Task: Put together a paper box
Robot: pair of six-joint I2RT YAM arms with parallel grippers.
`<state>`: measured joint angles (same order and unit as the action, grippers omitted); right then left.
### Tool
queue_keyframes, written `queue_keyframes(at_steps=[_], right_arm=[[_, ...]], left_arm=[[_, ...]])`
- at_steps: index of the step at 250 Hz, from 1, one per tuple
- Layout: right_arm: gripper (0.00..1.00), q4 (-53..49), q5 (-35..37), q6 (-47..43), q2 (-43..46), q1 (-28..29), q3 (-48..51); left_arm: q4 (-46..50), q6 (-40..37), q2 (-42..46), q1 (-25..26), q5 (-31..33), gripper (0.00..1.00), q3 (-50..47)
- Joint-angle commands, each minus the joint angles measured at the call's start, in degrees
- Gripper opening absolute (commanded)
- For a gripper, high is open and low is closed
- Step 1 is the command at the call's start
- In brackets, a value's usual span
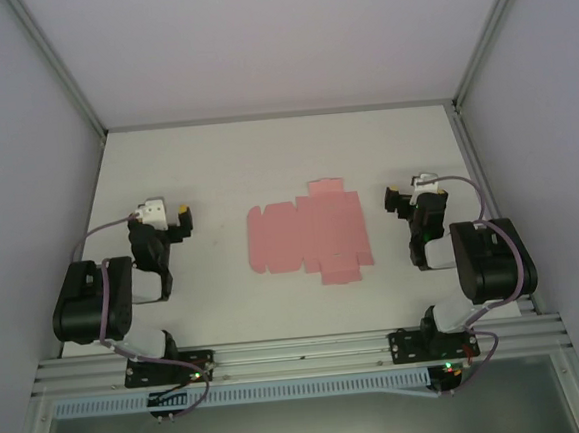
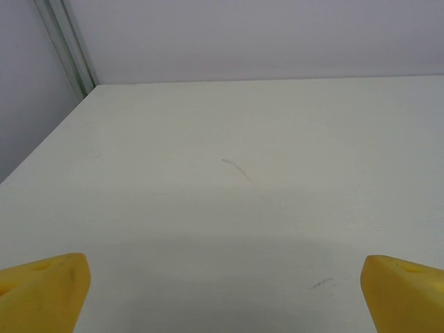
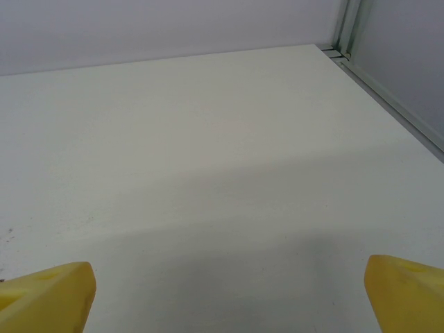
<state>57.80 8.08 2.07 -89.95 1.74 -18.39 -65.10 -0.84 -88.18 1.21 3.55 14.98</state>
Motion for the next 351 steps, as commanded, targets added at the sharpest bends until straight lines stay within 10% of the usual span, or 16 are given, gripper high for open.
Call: queue_keyframes(at_steps=[1, 105, 166, 351], right_arm=[[1.00, -2.54, -0.69, 0.42, 2.18, -0.33, -2.00], [0.99, -57.97, -2.59, 9.33, 17.95, 9.81, -25.49], [0.88, -67.29, -7.08, 19.58, 12.71, 20.94, -28.74], [0.49, -65.08, -10.86, 27.64, -10.73, 25.07, -31.44]], left_arm=[[4.98, -2.48, 2.07, -0.51, -2.57, 1.00, 3.63], [50.85, 21.92, 18.18, 4.04, -10.89, 1.00, 20.07], [59.36, 28.14, 13.69, 16.71, -13.20, 1.00, 24.89], [57.89, 32.18, -0.79, 21.28, -23.42, 1.00, 24.66]])
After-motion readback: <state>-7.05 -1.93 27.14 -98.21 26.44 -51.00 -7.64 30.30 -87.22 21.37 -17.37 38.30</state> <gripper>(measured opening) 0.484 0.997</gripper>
